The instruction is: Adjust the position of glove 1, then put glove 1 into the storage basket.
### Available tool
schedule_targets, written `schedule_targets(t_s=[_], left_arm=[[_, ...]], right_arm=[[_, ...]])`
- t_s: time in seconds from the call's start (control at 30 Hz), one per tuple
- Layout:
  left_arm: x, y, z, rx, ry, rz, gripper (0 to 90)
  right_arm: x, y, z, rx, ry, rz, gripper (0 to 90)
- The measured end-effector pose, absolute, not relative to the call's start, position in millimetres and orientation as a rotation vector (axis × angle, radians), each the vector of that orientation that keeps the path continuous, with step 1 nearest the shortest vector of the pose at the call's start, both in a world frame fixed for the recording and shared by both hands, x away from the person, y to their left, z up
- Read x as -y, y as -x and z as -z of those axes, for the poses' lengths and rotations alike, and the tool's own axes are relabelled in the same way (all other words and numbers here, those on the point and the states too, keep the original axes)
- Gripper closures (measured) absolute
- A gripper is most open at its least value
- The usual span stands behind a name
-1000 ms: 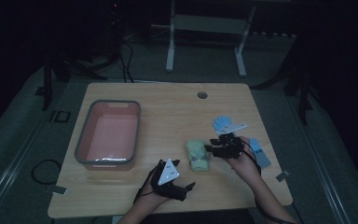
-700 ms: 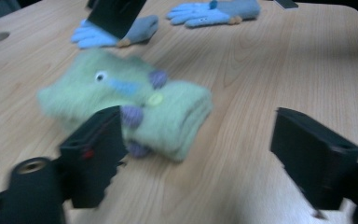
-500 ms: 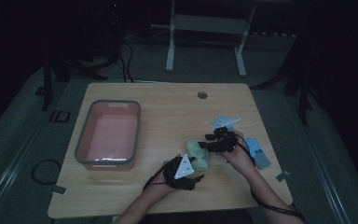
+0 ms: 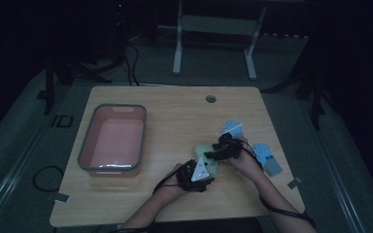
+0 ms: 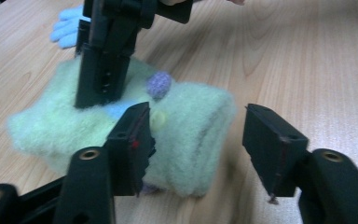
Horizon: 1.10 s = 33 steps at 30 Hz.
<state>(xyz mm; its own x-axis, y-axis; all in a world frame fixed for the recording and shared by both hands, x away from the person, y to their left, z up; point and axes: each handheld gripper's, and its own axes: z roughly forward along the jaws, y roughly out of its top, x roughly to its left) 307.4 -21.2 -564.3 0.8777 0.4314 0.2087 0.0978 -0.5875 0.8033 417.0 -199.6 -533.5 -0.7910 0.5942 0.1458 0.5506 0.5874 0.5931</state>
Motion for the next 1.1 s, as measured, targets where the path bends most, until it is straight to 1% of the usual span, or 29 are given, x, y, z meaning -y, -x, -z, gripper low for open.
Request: schedule_targets(t_s=[0.03, 0.1, 0.13, 0.17, 0.2, 0.33, 0.37, 0.4, 0.43, 0.47, 0.57, 0.87, 1.1], left_arm=[[22, -308, 565, -0.374, -2.182, -0.497, 44.2], [23, -307, 569, -0.361, -2.212, -0.511, 44.1], [23, -307, 569, -0.363, -2.211, -0.518, 45.5], [23, -307, 569, -0.363, -2.211, -0.518, 49.7], [23, -308, 569, -0.371, -2.218, -0.534, 53.3], [22, -309, 566, -0.398, -2.205, -0.536, 66.4], [22, -310, 564, -0.408, -2.202, -0.529, 69.4], [22, -310, 564, -0.408, -2.202, -0.529, 71.0], [21, -310, 561, -0.407, -2.212, -0.527, 71.0], [21, -310, 559, -0.407, -2.208, -0.535, 72.8], [19, -311, 553, -0.417, -2.207, -0.520, 74.0], [9, -313, 529, -0.396, -2.218, -0.523, 74.5], [2, -309, 506, -0.370, -2.224, -0.570, 74.9]], right_arm=[[200, -419, 535, -2.760, -0.999, -0.991, 46.1], [198, -422, 538, -2.812, -1.039, -0.996, 49.6], [197, -422, 539, -2.826, -1.054, -1.007, 52.2], [197, -422, 539, -2.826, -1.054, -1.007, 52.2], [196, -421, 540, -2.840, -1.062, -1.020, 56.9], [197, -420, 539, -2.838, -1.071, -1.053, 67.3], [198, -419, 538, -2.833, -1.069, -1.057, 69.2], [198, -419, 538, -2.833, -1.069, -1.057, 69.2], [198, -418, 537, -2.827, -1.069, -1.067, 70.7], [200, -417, 536, -2.819, -1.080, -1.084, 72.1], [201, -416, 532, -2.806, -1.092, -1.111, 73.8], [195, -412, 510, -2.783, -1.051, -1.134, 74.5], [190, -408, 490, -2.756, -1.031, -1.182, 74.5]])
